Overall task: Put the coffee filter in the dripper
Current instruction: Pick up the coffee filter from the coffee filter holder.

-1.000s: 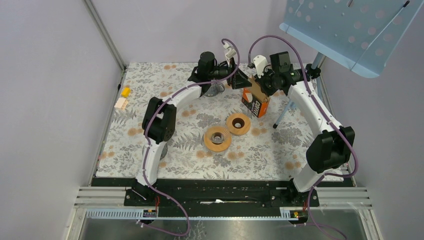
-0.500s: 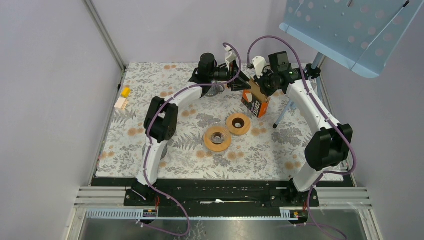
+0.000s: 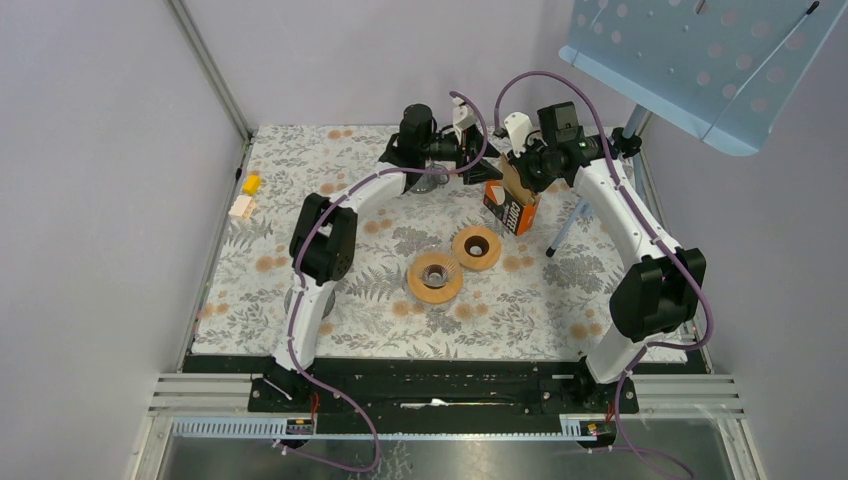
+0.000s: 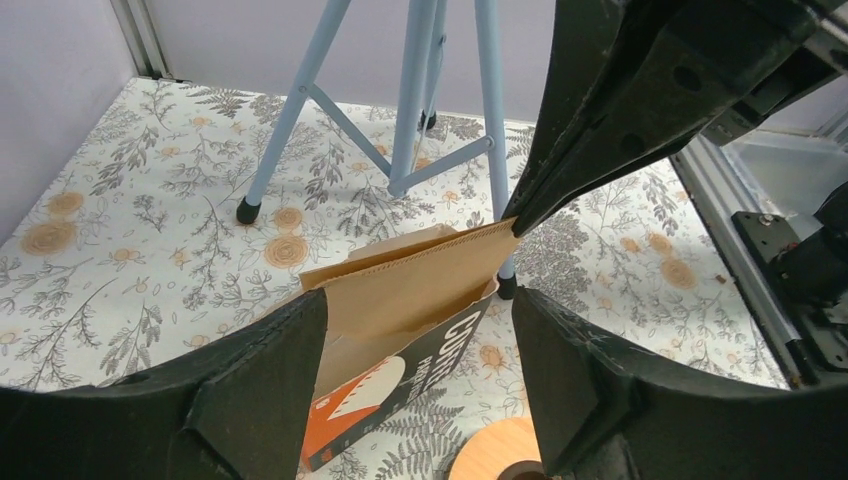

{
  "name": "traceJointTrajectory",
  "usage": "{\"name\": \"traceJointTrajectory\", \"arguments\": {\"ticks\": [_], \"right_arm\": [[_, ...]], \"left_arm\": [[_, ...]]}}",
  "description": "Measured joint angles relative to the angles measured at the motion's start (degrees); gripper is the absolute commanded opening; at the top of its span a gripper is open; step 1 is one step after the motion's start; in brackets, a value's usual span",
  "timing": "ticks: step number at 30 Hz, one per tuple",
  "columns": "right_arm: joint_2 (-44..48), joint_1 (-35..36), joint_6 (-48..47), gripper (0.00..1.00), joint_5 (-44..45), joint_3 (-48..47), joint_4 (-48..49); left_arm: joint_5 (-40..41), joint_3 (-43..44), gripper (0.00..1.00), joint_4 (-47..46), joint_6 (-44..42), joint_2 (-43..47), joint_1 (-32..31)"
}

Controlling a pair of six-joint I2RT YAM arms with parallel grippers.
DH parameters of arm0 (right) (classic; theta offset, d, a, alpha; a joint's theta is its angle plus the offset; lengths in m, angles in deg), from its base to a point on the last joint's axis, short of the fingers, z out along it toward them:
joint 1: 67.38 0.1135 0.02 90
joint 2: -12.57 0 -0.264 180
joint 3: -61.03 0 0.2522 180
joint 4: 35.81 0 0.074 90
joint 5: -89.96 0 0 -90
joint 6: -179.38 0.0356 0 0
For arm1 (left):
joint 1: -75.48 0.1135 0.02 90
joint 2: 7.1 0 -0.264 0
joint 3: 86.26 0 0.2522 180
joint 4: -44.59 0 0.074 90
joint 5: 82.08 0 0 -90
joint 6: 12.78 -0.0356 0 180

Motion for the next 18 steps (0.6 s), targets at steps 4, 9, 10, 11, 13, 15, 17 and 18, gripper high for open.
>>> {"name": "traceJointTrajectory", "arguments": {"ticks": [4, 9, 10, 11, 13, 15, 17, 18], "right_arm": [[0.0, 0.0, -0.1, 0.00, -0.1, 0.0, 0.0], [-0.2, 0.0, -0.1, 0.00, -0.1, -0.1, -0.2], [-0.2, 0.0, -0.2, 0.00, -0.1, -0.1, -0.3], [-0.3, 0.0, -0.2, 0.00, -0.1, -0.3, -0.4], [-0.5, 0.0, -0.2, 0.00, -0.2, -0.5, -0.5], [-0.9, 0.0, -0.2, 0.00, -0.4, -1.0, -0.9], [-1.0, 0.0, -0.3, 0.00, -0.5, -1.1, -1.0], [-1.0, 0.0, -0.3, 0.00, -0.5, -1.1, -1.2]], "left_arm": [[0.2, 0.3, 0.78, 1.9, -3.6, 0.0, 0.0], [0.2, 0.9, 0.77, 3.9, -8.4, -0.1, 0.0], [0.2, 1.1, 0.77, 4.3, -9.2, -0.1, 0.0], [0.2, 1.2, 0.76, 4.6, -10.1, -0.1, 0.0], [0.2, 1.4, 0.74, 5.2, -11.3, -0.1, 0.0], [0.2, 1.4, 0.72, 5.5, -12.2, -0.2, 0.0], [0.1, 1.4, 0.69, 5.7, -12.9, -0.2, -0.1], [0.1, 1.4, 0.67, 5.7, -13.2, -0.2, -0.1]]}}
